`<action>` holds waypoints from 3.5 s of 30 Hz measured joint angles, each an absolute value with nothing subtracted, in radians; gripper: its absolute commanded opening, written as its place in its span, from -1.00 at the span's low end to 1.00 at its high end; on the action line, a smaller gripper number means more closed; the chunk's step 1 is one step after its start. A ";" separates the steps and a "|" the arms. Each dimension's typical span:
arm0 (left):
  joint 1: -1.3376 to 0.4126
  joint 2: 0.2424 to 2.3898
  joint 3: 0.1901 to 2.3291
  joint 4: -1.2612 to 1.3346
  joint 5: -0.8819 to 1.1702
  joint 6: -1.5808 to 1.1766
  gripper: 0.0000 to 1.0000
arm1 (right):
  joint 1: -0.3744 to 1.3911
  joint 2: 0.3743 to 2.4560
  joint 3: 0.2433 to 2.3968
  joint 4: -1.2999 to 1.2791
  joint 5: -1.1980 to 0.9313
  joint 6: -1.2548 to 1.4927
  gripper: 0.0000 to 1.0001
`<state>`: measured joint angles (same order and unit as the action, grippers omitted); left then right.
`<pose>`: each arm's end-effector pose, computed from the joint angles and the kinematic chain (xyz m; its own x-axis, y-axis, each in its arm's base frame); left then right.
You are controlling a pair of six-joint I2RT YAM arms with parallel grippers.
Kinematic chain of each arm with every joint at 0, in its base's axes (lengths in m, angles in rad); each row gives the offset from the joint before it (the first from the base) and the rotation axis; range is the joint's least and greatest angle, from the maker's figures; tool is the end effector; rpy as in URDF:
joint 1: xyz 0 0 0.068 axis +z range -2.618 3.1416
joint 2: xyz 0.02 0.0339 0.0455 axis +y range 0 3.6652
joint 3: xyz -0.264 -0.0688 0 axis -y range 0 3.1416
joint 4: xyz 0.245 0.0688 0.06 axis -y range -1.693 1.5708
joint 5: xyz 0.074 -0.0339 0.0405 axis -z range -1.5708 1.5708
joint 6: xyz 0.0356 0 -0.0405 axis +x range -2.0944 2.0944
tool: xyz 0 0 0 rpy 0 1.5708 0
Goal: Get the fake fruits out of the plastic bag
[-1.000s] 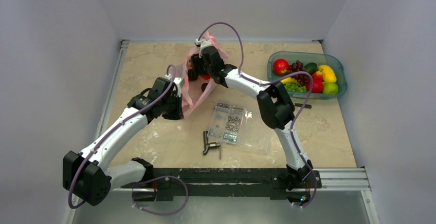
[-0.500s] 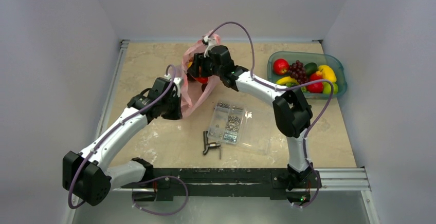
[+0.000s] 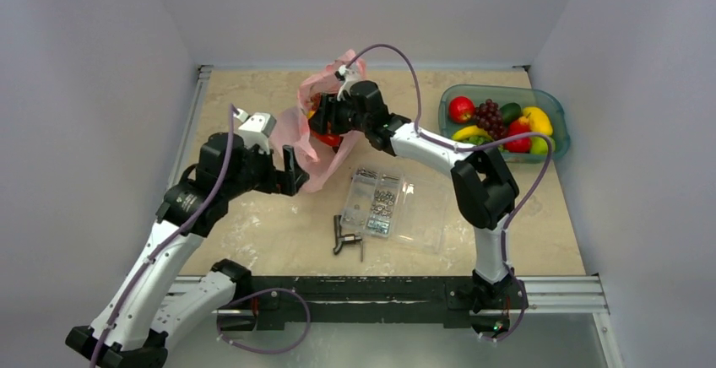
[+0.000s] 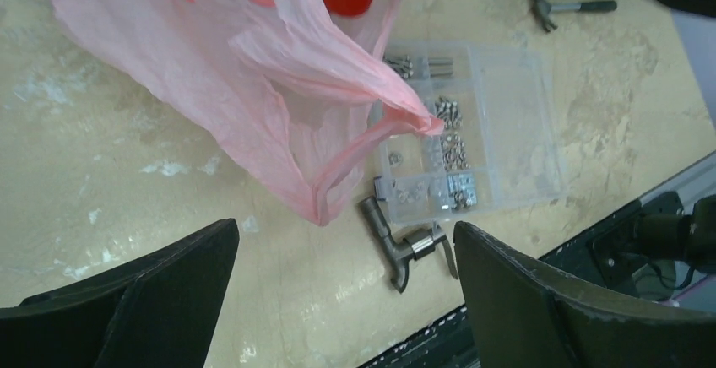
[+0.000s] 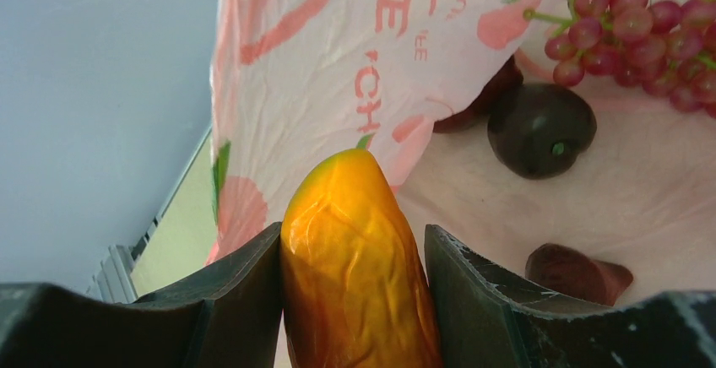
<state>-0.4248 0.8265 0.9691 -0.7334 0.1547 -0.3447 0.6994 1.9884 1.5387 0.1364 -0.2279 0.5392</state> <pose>0.1488 -0.0733 0.3411 -0.6547 -0.0703 -0.7526 0.3215 0.8752 -0.3614 0.3600 0.3133 0.2689 -0.6088 0.1414 -0.7806 -0.5582 0.6228 0.5482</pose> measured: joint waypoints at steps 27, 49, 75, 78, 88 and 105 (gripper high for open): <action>-0.446 1.272 1.289 -0.736 0.086 -0.295 -0.25 | 0.787 1.827 1.422 0.140 -0.138 0.548 -1.00; -0.419 1.079 1.140 -0.661 -0.021 -0.224 0.84 | 0.762 1.712 1.444 0.049 0.010 0.476 -1.00; -0.413 1.355 1.195 -0.622 0.141 -0.413 1.00 | 0.757 1.445 1.410 -0.011 0.140 0.395 -1.00; -0.408 1.363 1.203 -0.622 0.173 -0.434 1.00 | 0.757 1.421 1.398 -0.011 0.145 0.388 -1.00; -0.413 1.383 1.288 -0.635 0.034 -0.566 0.75 | 0.757 1.405 1.358 -0.006 0.149 0.375 -1.00; -0.362 1.454 1.322 -0.807 0.147 -0.344 -1.00 | 0.722 1.171 1.275 -0.043 0.413 0.268 -1.00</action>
<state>-0.3622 1.4540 1.3224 -0.8074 0.1467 -0.3435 0.7223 1.1709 1.2751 -0.0425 0.4129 0.2680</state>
